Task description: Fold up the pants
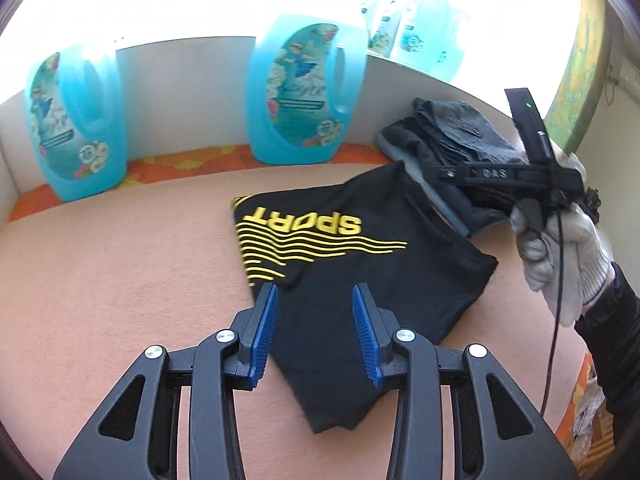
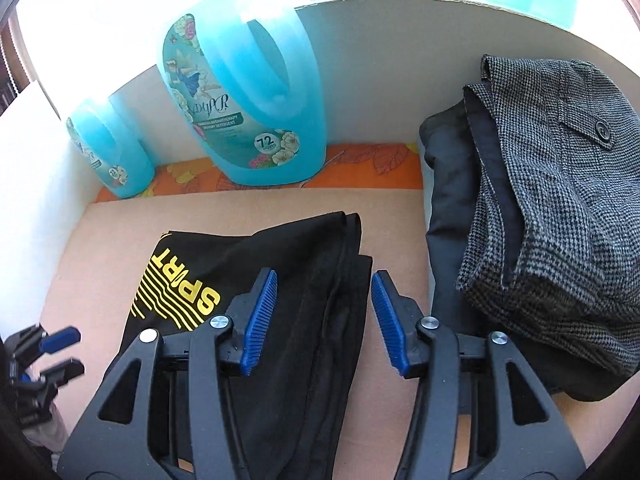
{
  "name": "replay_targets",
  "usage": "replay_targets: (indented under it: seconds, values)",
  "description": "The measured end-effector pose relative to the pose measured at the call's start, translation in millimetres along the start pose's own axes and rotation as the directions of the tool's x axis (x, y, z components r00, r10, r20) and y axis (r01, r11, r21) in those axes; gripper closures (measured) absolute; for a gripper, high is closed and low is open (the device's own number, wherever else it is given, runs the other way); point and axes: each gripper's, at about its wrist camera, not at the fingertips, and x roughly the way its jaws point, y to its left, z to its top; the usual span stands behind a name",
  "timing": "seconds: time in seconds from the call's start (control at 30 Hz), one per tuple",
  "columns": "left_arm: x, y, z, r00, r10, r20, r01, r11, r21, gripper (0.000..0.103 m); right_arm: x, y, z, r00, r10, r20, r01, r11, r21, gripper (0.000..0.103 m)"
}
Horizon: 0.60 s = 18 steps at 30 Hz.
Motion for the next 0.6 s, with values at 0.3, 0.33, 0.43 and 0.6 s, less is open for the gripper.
replay_targets:
  seconds: [0.3,0.33,0.43,0.6]
  values:
    - [33,6,-15,0.998,-0.042,-0.056,0.042,0.999,0.009,0.066,9,2,-24,0.998,0.059,-0.017,-0.058,0.998,0.031,0.073]
    - [34,0,-18,0.997,-0.044,-0.063,0.046,0.999,0.030,0.066,7,1,-25,0.997,0.073,-0.004,-0.072,0.997,0.038,0.073]
    - [42,-14,-27,0.994,-0.045,-0.102,0.054,0.995,0.084,0.066,1,6,-25,0.992,0.126,0.018,-0.126,0.992,0.028,0.073]
    - [52,-20,-38,0.989,-0.020,-0.144,0.039,0.990,0.137,0.066,20,8,-22,0.993,0.098,-0.060,-0.097,0.995,0.021,0.073]
